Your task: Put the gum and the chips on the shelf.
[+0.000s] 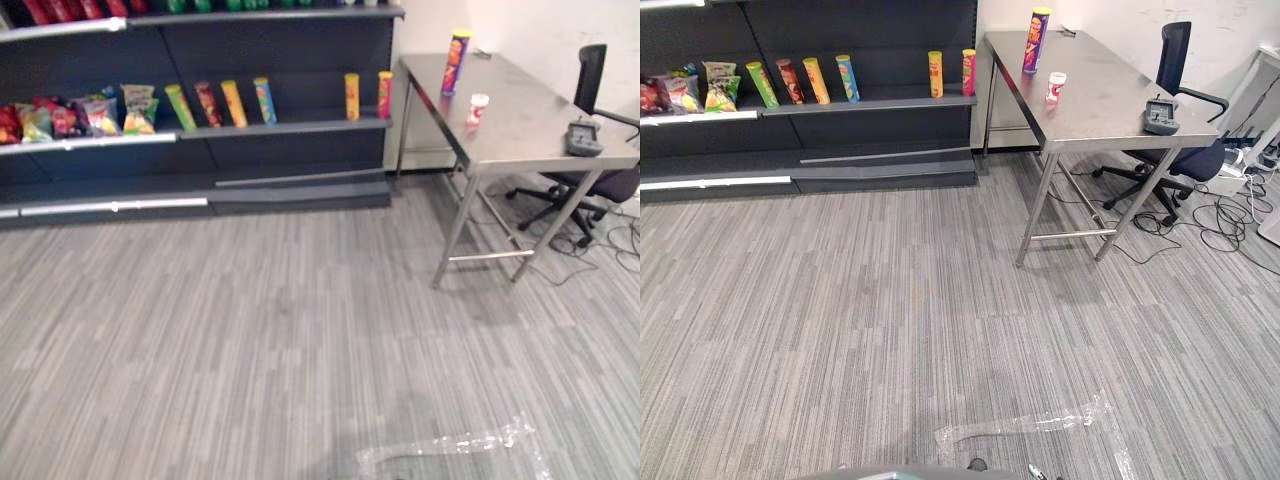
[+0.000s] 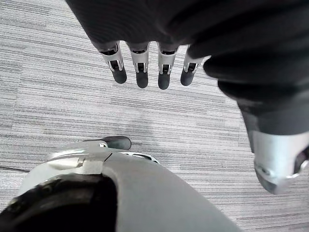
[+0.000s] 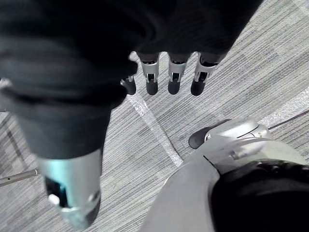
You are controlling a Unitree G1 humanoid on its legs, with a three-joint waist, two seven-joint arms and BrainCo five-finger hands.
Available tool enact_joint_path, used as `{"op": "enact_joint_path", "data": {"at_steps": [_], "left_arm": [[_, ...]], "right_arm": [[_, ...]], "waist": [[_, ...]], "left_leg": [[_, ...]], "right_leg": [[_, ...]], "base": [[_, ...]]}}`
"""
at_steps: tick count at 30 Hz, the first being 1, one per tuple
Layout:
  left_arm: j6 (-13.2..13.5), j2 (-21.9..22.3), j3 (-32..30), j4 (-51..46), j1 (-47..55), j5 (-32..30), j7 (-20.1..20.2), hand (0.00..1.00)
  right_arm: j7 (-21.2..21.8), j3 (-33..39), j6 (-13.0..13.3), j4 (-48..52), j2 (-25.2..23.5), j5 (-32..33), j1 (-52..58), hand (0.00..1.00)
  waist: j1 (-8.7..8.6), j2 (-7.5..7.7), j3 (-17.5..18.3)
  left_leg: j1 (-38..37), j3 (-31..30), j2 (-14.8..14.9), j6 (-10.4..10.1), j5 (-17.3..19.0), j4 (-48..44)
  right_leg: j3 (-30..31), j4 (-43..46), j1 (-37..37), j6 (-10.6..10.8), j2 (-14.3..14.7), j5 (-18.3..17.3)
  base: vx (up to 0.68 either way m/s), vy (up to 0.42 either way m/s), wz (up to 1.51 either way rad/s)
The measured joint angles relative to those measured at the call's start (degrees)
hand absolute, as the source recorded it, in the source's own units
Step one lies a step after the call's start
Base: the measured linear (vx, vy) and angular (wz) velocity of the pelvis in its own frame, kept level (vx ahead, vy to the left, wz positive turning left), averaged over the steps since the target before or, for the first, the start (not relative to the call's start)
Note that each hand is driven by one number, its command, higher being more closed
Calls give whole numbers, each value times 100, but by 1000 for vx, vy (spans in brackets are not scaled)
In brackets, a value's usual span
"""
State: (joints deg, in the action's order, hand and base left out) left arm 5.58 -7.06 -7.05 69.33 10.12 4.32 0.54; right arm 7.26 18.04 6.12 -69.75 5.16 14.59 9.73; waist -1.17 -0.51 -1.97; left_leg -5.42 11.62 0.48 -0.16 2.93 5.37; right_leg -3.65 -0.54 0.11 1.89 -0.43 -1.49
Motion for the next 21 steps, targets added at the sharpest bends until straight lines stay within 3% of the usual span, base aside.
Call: {"op": "enact_joint_path", "data": {"at_steps": [21], "left_arm": [[143, 19, 57, 110, -92, -7, -36, 0]], "right_arm": [[-65, 145, 161, -47, -56, 124, -65, 0]], "waist": [[-6, 0, -162]], "left_leg": [[-167, 297, 57, -98, 77, 45]], "right_leg": [[84, -140, 154, 58, 49, 7]], "base": [[-27, -21, -5]]}}
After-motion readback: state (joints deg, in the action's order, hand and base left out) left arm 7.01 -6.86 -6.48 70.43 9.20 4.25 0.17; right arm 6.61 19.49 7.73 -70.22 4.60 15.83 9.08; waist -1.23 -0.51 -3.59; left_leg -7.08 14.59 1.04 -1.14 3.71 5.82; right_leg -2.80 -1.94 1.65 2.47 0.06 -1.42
